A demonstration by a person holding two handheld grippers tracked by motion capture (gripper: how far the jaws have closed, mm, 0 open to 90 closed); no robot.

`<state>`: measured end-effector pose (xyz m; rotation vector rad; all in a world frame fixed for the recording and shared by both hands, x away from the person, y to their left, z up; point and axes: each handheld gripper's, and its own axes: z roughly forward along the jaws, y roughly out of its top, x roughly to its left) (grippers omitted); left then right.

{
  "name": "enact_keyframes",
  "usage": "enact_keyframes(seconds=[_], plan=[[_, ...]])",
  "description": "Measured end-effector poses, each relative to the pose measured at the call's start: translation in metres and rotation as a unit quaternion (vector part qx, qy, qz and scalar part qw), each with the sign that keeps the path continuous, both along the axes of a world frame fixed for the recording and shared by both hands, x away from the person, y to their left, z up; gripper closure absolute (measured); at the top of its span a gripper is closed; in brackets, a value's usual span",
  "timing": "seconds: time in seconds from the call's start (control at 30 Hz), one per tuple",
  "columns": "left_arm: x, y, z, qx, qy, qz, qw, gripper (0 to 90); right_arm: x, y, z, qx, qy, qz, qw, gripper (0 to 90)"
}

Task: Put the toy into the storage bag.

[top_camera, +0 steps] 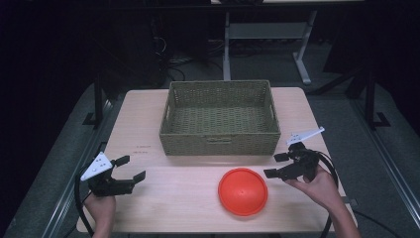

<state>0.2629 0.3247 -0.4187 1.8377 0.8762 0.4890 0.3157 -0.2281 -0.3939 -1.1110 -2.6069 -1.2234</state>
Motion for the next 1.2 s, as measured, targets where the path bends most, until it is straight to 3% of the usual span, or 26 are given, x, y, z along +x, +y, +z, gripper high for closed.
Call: enact_keyframes(seconds=[0.73, 1.0, 1.2], plan=[[0.0, 0.001, 0.001, 0.001, -0.003, -0.001, 1.0, 12.7, 0.016, 0.02, -0.016, -0.018, 0.041, 0.017, 0.9989, 19.3], [0.0, 0.001, 0.0, -0.003, -0.001, 0.001, 1.0, 12.7, 0.02, 0.026, -0.026, -0.028, 0.051, 0.03, 0.9978, 26.8], [0.0, 0.001, 0.001, -0.002, -0.001, 0.0, 1.0, 12.6, 0.02, 0.027, -0.035, -0.039, 0.076, 0.035, 0.9958, 33.4]])
